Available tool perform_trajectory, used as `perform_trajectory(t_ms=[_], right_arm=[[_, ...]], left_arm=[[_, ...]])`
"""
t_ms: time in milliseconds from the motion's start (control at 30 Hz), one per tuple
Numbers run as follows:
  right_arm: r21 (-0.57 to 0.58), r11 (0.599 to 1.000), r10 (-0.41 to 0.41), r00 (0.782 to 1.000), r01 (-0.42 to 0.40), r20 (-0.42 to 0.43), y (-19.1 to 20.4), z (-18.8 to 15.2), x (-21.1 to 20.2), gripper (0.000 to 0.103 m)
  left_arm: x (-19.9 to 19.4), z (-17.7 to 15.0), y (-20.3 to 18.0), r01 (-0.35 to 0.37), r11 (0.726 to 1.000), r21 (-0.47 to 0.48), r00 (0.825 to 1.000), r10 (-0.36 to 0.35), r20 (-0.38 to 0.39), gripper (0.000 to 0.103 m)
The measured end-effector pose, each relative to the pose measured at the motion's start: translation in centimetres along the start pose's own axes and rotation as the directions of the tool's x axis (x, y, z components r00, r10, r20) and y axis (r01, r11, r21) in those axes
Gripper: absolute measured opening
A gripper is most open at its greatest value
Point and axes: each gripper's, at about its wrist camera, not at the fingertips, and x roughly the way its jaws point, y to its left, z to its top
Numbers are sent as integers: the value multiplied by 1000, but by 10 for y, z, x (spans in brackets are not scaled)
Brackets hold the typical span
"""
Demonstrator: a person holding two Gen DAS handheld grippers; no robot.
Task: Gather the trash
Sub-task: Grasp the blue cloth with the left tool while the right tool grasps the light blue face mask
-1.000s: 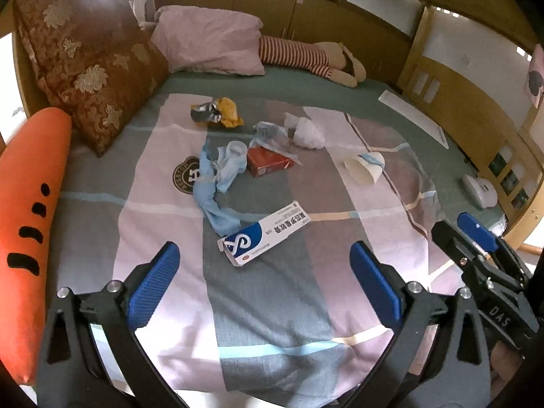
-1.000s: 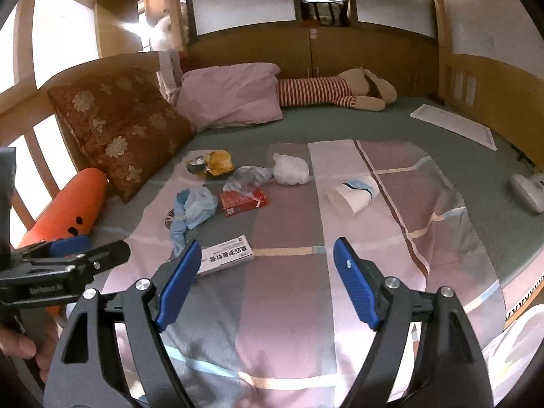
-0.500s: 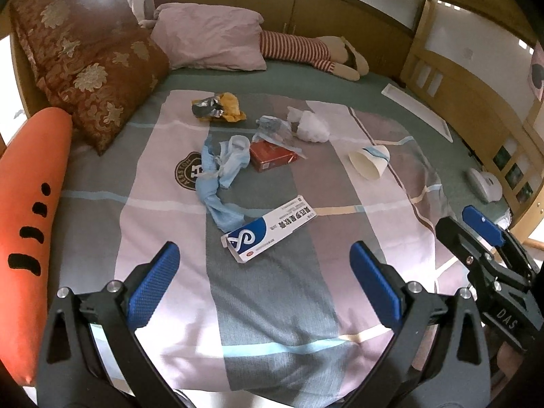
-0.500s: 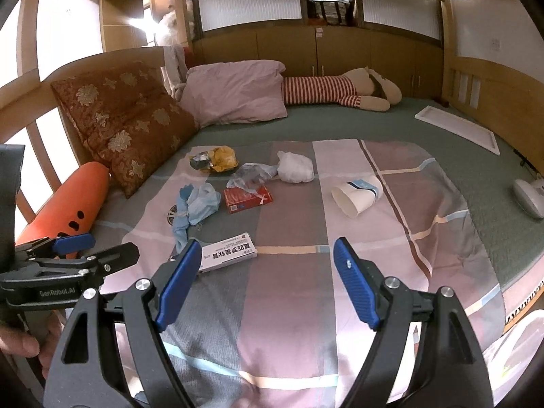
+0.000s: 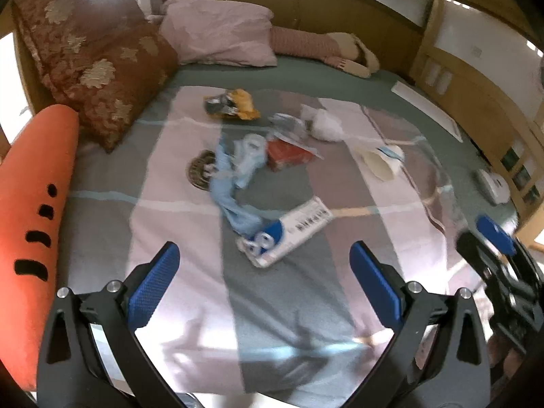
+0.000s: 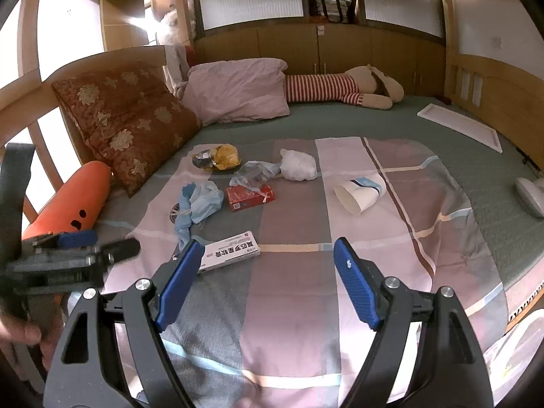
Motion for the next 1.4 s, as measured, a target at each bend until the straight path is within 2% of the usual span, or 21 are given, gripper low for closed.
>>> perform_trajectory(t_ms=[100,233,367,533,567,600,633,667,733,833,900,933,1033,1100,1167,1200,1267,1300,1333,1367,1400], right_arm=[[1,1000,15,1000,-15,-11,4,-1,2,79],[-5,1000,29,999,-29,-24,9,-2,6,78],[-13,1000,22,999,-22,-41,10,-4,11,78],[-20,1000,20,998,-22,-62,13,-4,18,78],[-28,999,23,998,-25,-66,15,-3,21,78],[-45,999,27,997,-30,-72,21,1,27,78],[-60,997,33,997,-38,-77,25,4,32,78],[-77,996,42,996,-49,-80,29,8,38,78],[-104,992,55,994,-65,-97,38,17,58,78],[-116,991,44,984,-64,-173,48,25,101,78],[-99,992,57,972,-81,-229,58,28,132,78],[-86,992,68,967,-92,-245,62,29,142,78],[-53,994,80,953,-100,-294,77,35,182,78],[8,997,79,948,-81,-307,81,42,205,78],[82,994,101,942,-78,-321,85,48,226,79],[112,991,109,937,-75,-332,89,51,238,79],[139,988,111,933,-67,-341,98,57,256,79],[149,987,110,930,-61,-351,101,59,265,78],[170,984,111,922,-49,-372,103,59,277,75],[195,980,120,910,-44,-396,102,58,287,55],[226,973,145,895,-51,-422,101,57,297,40]], left_arm=[[18,23,11,-9,1000,-8,1000,9,-22,100],[67,45,24,-50,999,5,994,51,-96,99],[134,48,41,-82,997,-6,974,79,-213,97],[186,40,58,-55,997,-46,950,39,-309,60],[190,38,60,-52,998,-44,952,36,-304,58],[188,39,61,-53,998,-34,960,41,-276,42],[185,41,63,-59,998,-24,962,50,-269,17],[182,42,65,-55,998,-30,960,45,-276,16],[165,53,72,-44,997,-71,967,24,-254,16],[106,76,74,-54,996,-74,993,45,-110,13],[68,85,69,-37,997,-63,999,36,-15,13],[40,89,65,-33,998,-49,998,36,53,12],[-14,91,57,-40,999,2,982,39,184,12],[-25,94,53,-53,998,41,979,44,201,12],[-19,95,61,-57,998,33,983,50,178,12],[-10,95,66,-54,998,13,987,52,150,15],[7,98,80,-46,999,-30,994,48,101,38],[14,98,85,-49,998,-49,995,53,86,58],[20,98,89,-52,997,-57,995,56,79,68],[27,99,90,-58,996,-63,996,63,69,70],[30,96,93,-60,996,-62,996,64,58,71]])
